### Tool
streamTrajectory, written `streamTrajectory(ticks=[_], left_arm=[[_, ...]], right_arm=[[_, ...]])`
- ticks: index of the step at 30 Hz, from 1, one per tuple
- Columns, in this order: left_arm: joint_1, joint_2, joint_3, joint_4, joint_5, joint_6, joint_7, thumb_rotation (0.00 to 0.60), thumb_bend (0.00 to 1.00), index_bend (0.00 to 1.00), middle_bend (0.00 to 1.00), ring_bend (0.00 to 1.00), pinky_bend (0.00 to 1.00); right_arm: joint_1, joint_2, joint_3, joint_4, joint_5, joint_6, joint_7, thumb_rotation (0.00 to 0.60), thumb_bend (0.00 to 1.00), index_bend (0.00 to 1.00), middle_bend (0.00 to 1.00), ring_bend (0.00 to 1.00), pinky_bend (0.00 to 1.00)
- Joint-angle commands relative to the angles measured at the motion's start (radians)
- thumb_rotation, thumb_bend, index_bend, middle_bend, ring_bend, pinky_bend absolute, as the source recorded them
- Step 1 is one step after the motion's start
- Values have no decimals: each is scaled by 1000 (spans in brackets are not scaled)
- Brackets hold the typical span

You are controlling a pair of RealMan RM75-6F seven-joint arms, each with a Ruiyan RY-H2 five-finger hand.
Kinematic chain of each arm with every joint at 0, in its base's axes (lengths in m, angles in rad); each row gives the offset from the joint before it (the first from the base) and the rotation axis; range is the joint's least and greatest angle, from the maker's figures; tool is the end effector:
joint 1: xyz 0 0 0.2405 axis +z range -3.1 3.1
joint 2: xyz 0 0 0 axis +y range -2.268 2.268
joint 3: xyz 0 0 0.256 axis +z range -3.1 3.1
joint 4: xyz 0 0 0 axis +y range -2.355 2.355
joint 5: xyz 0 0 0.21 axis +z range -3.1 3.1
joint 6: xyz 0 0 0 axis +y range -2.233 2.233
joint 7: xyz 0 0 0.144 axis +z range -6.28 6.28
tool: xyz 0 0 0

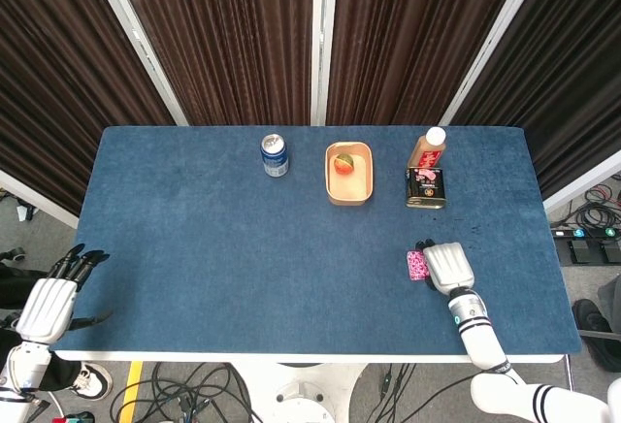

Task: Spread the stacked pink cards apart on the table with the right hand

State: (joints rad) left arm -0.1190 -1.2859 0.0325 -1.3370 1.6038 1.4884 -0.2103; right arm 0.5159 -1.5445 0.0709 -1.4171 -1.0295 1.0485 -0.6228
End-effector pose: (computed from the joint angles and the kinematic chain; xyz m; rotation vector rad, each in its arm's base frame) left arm -0.3342 0.1772 0.1131 -1.5009 -0.9860 -1.0006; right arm -0.2593 -0.2916 -0.0103 1.7689 -0.8618 0.4890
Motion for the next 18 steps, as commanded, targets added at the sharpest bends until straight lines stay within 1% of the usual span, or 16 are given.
streamTrajectory(ticks=[1,12,15,18], left_arm=[[0,0,0,-1,0,-1,0,600,5,177,164,23,185],[-3,3,0,-6,1,-5,1,600,5,177,164,23,185],[-3,4,0,-7,1,-4,2,600,5,177,164,23,185],[-2,6,-1,-9,0,-3,1,600,4,177,164,23,185]], right_arm=[[0,5,2,-8,-1,3,2,600,226,392,382,693,775],[11,41,12,-108,-4,35,-42,600,225,419,405,711,775],[29,32,19,-137,1,35,-75,600,226,419,405,711,775],[60,5,31,-156,17,27,-126,600,226,420,405,711,775]])
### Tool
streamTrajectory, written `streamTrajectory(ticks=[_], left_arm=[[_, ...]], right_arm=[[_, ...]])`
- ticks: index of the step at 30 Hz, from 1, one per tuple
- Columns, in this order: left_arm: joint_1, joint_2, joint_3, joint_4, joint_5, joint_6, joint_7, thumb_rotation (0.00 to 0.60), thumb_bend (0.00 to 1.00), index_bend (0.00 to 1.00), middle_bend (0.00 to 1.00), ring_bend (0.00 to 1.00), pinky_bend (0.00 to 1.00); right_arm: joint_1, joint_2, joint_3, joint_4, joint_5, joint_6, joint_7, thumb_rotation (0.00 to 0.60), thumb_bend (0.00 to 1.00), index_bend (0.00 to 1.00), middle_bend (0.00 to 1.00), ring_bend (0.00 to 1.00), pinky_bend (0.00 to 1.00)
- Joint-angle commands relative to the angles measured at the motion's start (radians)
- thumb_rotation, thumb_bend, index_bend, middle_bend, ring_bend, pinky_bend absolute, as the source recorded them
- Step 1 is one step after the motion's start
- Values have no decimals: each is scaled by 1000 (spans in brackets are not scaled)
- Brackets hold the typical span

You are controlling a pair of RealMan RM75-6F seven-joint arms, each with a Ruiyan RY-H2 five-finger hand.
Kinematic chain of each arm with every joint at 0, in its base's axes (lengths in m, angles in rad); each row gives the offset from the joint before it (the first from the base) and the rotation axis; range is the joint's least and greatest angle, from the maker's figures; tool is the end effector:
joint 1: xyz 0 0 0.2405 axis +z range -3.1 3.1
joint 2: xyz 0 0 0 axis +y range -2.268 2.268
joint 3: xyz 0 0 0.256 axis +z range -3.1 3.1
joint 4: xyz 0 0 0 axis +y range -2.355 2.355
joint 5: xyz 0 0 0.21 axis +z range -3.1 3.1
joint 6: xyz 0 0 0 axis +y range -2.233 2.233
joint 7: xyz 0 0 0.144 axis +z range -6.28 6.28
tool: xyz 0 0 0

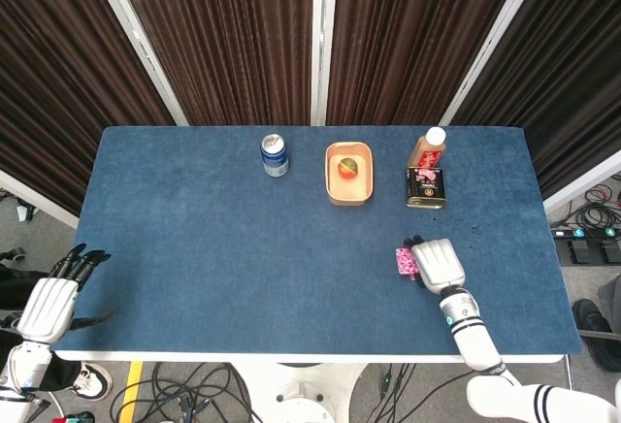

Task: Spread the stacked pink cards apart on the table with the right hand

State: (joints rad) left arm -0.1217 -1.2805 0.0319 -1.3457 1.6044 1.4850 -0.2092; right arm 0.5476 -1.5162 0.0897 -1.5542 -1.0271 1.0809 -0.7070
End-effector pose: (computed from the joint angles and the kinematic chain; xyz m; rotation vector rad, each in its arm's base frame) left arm -0.3328 0.1781 0.1137 -1.5036 -0.9880 -1.0021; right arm -0.2213 -0.2908 -0.0071 1.8122 -0.8192 0.5560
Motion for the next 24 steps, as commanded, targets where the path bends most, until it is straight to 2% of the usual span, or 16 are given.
streamTrajectory(ticks=[1,7,15,21,24], left_arm=[[1,2,-1,-1,-1,2,-1,600,4,177,164,23,185],[5,7,-4,2,-7,8,-12,600,5,177,164,23,185],[11,6,-4,20,-11,12,-37,600,5,177,164,23,185],[13,6,-6,27,-13,14,-47,600,5,177,164,23,185],[13,6,-6,29,-15,12,-50,600,5,177,164,23,185]], right_arm=[[39,-35,16,-20,22,-8,-58,600,226,420,405,711,775],[108,-125,42,-3,85,-23,-158,600,226,420,404,711,775],[154,-231,49,54,137,-6,-215,600,224,420,403,711,775],[170,-246,45,71,150,-7,-223,600,221,421,375,710,775],[176,-239,42,66,173,-18,-228,600,203,381,343,709,775]])
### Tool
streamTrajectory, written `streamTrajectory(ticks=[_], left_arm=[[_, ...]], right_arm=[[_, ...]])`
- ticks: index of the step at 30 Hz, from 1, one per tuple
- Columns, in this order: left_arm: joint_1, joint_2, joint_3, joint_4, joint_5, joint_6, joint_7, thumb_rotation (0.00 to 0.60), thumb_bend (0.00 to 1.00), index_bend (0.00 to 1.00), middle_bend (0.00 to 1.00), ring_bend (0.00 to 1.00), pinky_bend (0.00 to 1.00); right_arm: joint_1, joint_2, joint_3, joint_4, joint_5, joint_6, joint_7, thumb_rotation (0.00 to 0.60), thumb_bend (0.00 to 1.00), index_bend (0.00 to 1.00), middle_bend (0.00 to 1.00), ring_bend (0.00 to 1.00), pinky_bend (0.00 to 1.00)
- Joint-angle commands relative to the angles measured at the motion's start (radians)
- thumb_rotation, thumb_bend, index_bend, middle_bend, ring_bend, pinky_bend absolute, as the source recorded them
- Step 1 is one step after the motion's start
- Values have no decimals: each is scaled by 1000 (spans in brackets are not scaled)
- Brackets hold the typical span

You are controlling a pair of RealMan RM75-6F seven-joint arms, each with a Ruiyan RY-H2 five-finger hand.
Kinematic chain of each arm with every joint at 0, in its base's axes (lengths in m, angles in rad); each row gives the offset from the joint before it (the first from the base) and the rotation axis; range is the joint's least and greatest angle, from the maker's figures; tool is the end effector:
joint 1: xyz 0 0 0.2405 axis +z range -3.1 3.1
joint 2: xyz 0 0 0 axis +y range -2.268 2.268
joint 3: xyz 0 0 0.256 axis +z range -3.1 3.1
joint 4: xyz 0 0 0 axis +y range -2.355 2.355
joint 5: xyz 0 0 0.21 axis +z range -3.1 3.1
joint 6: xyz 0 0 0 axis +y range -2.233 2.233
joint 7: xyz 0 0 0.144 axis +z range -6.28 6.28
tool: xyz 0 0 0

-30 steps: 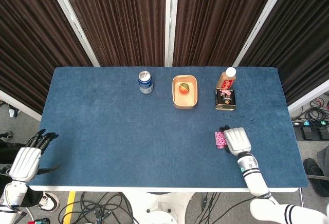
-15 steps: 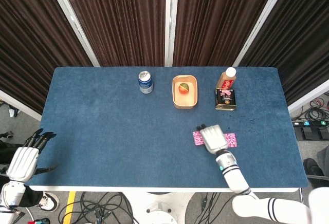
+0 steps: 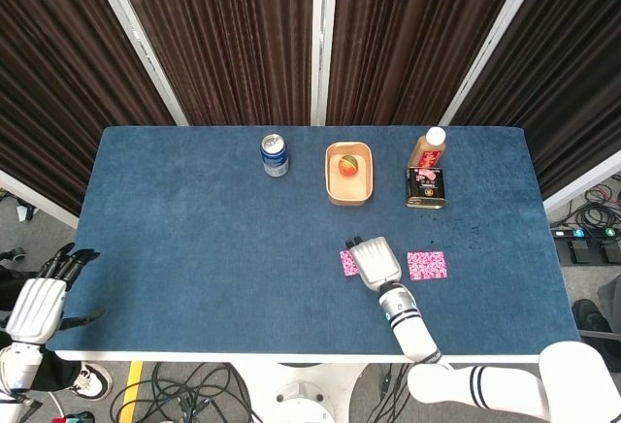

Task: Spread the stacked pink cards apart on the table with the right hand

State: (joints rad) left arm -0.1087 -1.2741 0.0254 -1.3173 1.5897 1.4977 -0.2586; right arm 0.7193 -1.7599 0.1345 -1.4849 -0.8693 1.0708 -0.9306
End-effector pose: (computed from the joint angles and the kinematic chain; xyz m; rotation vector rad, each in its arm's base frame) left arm -0.3417 0.1762 0.1225 -1.4638 -0.9993 -1.0094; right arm -0.1438 -0.3014 -0.0785 1.9372 -0.7513 0.5667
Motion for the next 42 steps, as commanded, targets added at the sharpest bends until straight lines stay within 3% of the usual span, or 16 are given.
streamTrajectory(ticks=[1,10,22,34,42], left_arm=[[0,-1,0,2,-1,-2,-2,600,4,177,164,23,185],[-1,-3,0,7,-1,-6,-6,600,5,177,164,23,185],[-2,-5,4,5,5,-8,3,600,5,177,164,23,185],[-11,7,19,-17,15,-36,3,600,5,177,164,23,185],[-13,7,21,-25,22,-34,16,600,6,177,164,23,185]], right_arm=[[6,6,-4,-5,23,-11,-6,600,194,360,330,708,775],[19,23,-24,-24,53,-20,-7,600,152,240,222,705,775],[-19,160,-35,-131,32,50,43,600,151,245,238,704,775],[-91,286,-84,-94,57,-29,212,600,141,251,225,705,775],[-101,303,-95,-78,45,-33,237,600,140,204,196,705,775]])
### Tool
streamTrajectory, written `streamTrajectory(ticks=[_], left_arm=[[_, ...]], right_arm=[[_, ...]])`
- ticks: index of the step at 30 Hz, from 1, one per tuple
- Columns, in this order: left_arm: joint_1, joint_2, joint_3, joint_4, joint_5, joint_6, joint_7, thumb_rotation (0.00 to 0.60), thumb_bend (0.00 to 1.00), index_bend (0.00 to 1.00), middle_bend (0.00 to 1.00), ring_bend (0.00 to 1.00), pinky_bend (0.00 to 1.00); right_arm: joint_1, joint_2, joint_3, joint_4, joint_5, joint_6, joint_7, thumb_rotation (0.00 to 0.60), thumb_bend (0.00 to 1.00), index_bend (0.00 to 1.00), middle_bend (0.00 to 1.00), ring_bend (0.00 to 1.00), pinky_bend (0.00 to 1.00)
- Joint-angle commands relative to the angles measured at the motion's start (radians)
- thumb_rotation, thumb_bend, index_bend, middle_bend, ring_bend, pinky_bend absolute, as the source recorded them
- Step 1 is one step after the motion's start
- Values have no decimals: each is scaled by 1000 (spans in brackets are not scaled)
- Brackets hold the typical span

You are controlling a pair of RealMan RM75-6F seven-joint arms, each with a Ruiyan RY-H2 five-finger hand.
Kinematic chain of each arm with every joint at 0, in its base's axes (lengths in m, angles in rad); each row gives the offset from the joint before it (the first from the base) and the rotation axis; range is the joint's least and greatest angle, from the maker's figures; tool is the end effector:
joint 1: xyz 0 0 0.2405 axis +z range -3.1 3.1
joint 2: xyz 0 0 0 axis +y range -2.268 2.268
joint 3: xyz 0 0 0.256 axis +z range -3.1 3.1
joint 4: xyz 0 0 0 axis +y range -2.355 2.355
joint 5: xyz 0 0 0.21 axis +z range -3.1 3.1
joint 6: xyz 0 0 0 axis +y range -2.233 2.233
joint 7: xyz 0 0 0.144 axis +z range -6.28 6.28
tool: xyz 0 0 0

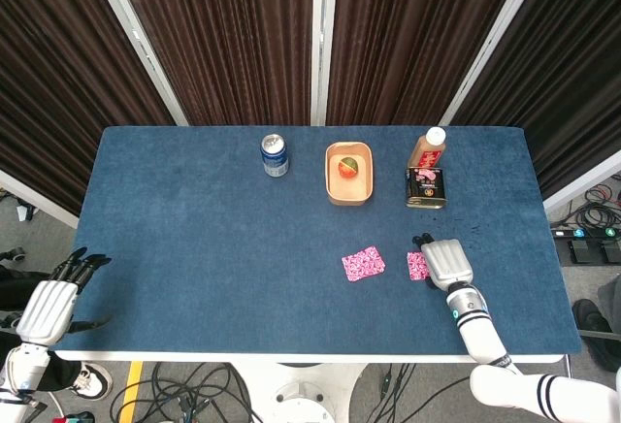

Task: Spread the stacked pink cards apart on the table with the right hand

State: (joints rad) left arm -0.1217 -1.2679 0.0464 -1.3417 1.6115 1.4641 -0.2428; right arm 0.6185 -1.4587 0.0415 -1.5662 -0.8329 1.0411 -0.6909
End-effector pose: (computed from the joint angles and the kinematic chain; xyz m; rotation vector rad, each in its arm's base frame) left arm -0.3368 0.1748 0.1136 -1.5208 -1.0279 -0.9895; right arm -0.2413 -0.2989 0.0021 1.7874 -0.9333 0.4298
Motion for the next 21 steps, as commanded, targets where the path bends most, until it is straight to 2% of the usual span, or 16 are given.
streamTrajectory(ticks=[1,21], left_arm=[[0,1,0,-2,-1,0,1,600,6,177,164,23,185],[1,-4,-4,2,-7,3,4,600,6,177,164,23,185]], right_arm=[[0,2,-4,6,18,-8,-6,600,140,202,191,705,775],[-8,-50,-13,61,15,9,-7,600,173,212,236,705,775]])
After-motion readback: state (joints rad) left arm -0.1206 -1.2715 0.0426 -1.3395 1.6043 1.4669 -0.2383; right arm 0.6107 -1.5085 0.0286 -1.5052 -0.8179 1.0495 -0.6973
